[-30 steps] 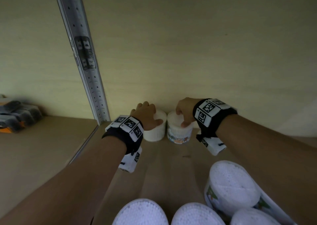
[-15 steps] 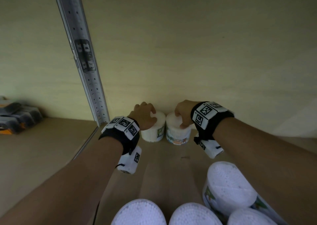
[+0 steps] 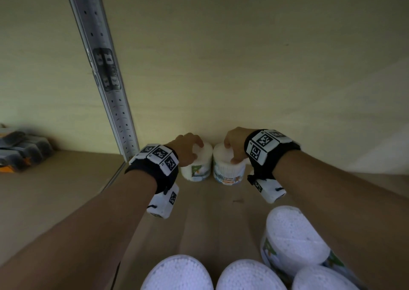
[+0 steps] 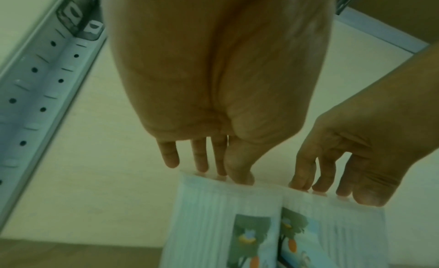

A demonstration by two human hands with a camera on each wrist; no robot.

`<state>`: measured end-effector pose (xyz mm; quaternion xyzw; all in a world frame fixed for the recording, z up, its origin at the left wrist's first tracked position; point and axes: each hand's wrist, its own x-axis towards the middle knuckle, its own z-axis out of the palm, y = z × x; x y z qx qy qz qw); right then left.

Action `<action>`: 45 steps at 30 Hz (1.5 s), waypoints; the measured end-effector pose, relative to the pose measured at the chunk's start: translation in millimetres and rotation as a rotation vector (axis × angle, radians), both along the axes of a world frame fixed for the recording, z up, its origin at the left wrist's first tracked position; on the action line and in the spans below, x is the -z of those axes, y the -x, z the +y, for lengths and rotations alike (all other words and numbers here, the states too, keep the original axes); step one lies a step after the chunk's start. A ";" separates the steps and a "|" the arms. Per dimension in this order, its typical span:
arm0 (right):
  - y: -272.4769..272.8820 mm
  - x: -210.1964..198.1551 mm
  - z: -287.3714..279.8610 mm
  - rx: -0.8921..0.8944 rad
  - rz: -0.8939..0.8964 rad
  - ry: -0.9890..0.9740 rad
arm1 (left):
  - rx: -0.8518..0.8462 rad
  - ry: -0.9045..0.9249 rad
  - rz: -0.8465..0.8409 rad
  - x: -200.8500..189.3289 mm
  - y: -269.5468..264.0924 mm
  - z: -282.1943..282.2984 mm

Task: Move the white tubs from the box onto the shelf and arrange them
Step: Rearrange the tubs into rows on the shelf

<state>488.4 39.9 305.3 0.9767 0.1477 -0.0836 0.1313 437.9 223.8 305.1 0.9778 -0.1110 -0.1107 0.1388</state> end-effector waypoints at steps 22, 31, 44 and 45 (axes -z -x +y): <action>30.6 -18.0 -1.0 0.088 0.034 -0.265 | -0.041 -0.031 -0.136 3.2 6.1 -11.8; 2.0 8.5 -7.4 0.033 0.108 -0.188 | -0.016 0.106 -0.233 -6.1 5.9 -4.1; -12.2 9.8 -7.2 -0.029 0.068 -0.116 | -0.045 -0.031 -0.123 -2.3 9.1 -6.0; -12.7 12.1 -4.6 -0.012 0.074 -0.105 | -0.038 -0.019 -0.117 -2.6 9.1 -4.6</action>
